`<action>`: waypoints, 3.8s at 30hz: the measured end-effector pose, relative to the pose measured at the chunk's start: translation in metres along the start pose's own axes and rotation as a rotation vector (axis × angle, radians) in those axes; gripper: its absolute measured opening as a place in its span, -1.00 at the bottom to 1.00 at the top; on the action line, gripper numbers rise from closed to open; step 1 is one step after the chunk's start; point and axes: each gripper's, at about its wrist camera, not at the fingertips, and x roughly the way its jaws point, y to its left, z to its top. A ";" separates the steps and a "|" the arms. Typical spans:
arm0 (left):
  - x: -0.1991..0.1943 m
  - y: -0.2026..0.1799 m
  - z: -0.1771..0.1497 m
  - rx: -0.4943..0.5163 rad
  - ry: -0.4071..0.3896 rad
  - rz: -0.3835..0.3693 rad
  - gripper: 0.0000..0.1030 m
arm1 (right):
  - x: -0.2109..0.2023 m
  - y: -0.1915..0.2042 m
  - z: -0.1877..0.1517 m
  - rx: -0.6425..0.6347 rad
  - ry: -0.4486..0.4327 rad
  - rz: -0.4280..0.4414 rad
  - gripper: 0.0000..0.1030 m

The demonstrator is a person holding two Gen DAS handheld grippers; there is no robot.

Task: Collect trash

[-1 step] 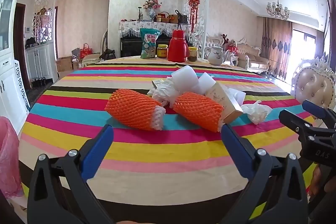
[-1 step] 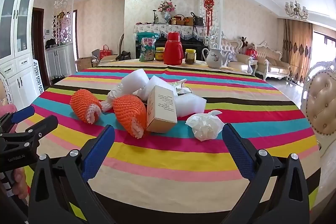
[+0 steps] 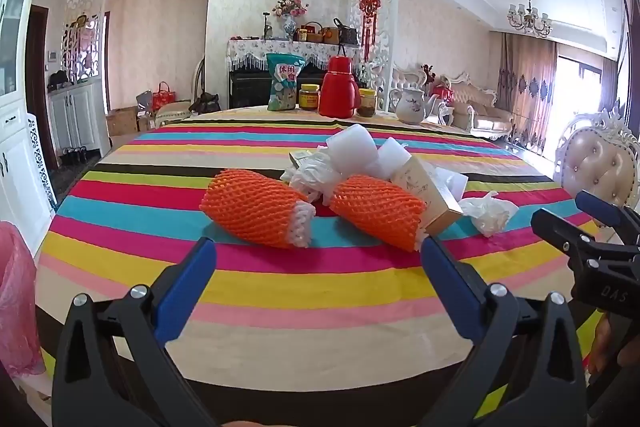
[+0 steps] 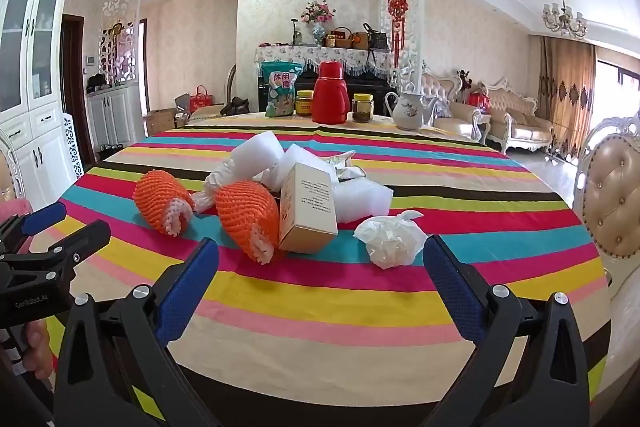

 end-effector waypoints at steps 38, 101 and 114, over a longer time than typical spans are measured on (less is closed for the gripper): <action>-0.007 -0.006 0.001 0.015 0.010 -0.012 0.92 | -0.002 -0.014 0.000 0.047 -0.009 0.011 0.86; 0.037 0.002 0.011 0.025 0.071 -0.015 0.92 | 0.031 -0.018 0.017 0.053 0.004 0.039 0.86; 0.071 0.049 0.021 -0.061 0.150 0.046 0.91 | 0.064 -0.053 0.012 0.120 0.126 -0.030 0.86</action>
